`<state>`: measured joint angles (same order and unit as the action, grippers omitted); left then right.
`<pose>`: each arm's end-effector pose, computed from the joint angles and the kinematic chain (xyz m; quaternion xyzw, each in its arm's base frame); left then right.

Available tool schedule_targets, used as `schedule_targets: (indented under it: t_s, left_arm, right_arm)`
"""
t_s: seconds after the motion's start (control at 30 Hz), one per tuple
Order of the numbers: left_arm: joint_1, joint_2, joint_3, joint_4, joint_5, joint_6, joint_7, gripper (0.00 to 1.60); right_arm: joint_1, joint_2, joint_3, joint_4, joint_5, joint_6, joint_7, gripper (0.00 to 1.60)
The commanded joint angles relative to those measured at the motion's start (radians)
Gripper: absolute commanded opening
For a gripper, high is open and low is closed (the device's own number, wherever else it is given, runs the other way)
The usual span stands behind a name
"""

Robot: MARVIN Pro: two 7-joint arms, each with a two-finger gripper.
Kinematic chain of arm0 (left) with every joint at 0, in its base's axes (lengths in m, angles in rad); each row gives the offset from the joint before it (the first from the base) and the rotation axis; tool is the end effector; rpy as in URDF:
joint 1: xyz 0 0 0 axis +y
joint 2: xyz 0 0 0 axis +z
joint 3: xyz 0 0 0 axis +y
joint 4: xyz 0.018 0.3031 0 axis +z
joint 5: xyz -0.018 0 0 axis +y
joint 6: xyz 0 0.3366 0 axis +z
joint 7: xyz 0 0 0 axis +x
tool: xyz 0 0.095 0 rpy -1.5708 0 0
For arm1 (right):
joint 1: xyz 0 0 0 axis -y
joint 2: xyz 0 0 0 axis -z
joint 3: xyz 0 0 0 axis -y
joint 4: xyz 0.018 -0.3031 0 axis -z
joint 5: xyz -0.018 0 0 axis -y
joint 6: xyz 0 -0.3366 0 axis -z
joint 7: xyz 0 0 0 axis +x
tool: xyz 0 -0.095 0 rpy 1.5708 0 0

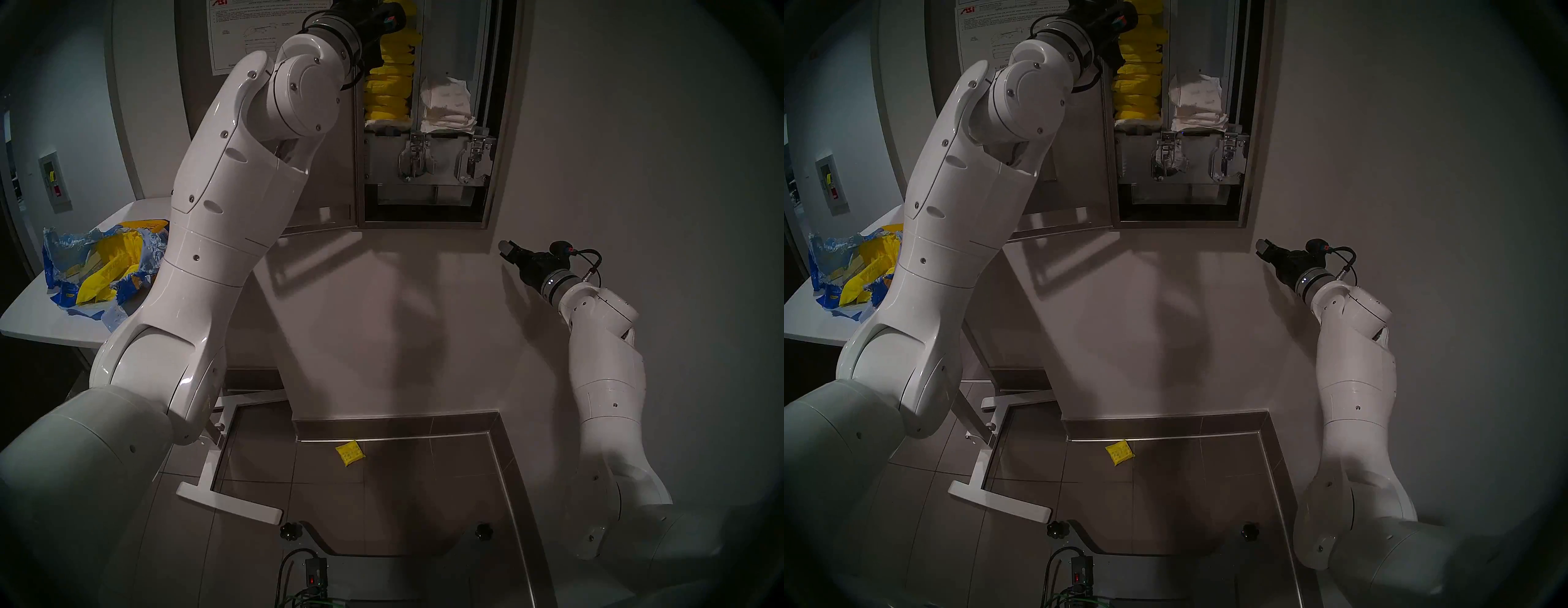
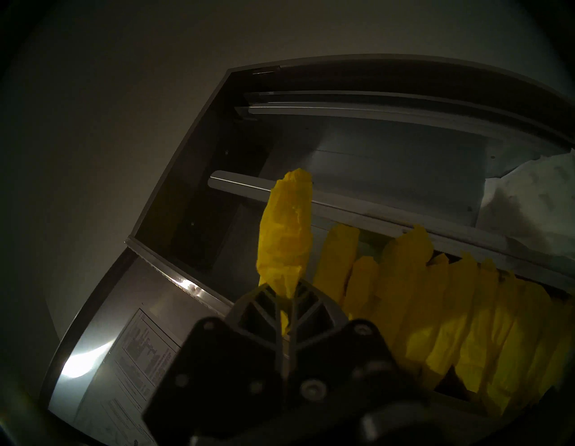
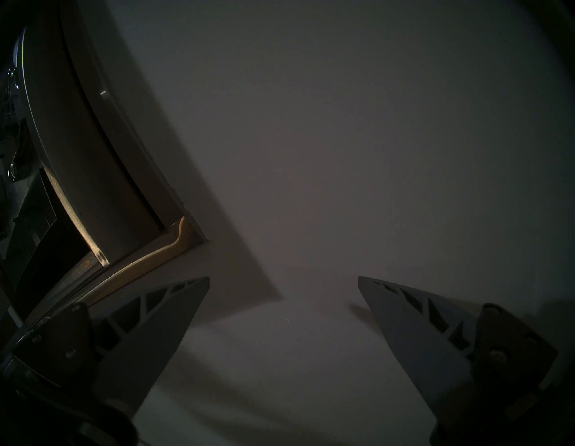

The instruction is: Open the dispenser door, put the pads inside, close the door

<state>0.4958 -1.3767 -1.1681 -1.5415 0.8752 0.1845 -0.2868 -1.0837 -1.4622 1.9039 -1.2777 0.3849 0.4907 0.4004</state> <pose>0.5379 -0.1038 0.1700 -0.2947 0.3819 -0.7643 0.4280 0.5612 -0.1340 -0.2134 -0.7186 0.1062 -0.6431 0.2424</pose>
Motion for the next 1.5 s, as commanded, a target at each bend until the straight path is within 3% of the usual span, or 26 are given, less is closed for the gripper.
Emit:
schedule_targets:
  t_s: [0.0, 0.37, 0.83, 0.93, 1.1, 1.47]
  left_arm:
    - [-0.102, -0.05, -0.018, 0.016, 0.06, -0.001, -0.001, 0.0]
    - [-0.195, -0.095, -0.007, 0.141, 0.153, 0.004, -0.03, 0.0]
    - [-0.242, -0.131, -0.027, 0.249, 0.259, 0.017, -0.051, 0.0]
    - [-0.311, -0.141, -0.012, 0.307, 0.279, 0.023, -0.073, 0.0]
    - [-0.283, -0.165, -0.026, 0.299, 0.314, 0.027, -0.074, 0.0]
    - [-0.343, -0.203, -0.026, 0.359, 0.388, 0.031, -0.118, 0.0]
  right_arm:
    - [0.035, 0.007, 0.002, -0.029, 0.004, -0.009, 0.003, 1.6]
    - [0.036, 0.009, 0.0, -0.028, 0.006, -0.01, 0.003, 1.6]
    - [0.037, 0.011, -0.002, -0.028, 0.009, -0.011, 0.003, 1.6]
    - [0.037, 0.012, -0.002, -0.028, 0.01, -0.011, 0.003, 1.6]
    - [0.038, 0.013, -0.003, -0.029, 0.011, -0.011, 0.003, 1.6]
    - [0.038, 0.014, -0.004, -0.031, 0.014, -0.012, 0.003, 1.6]
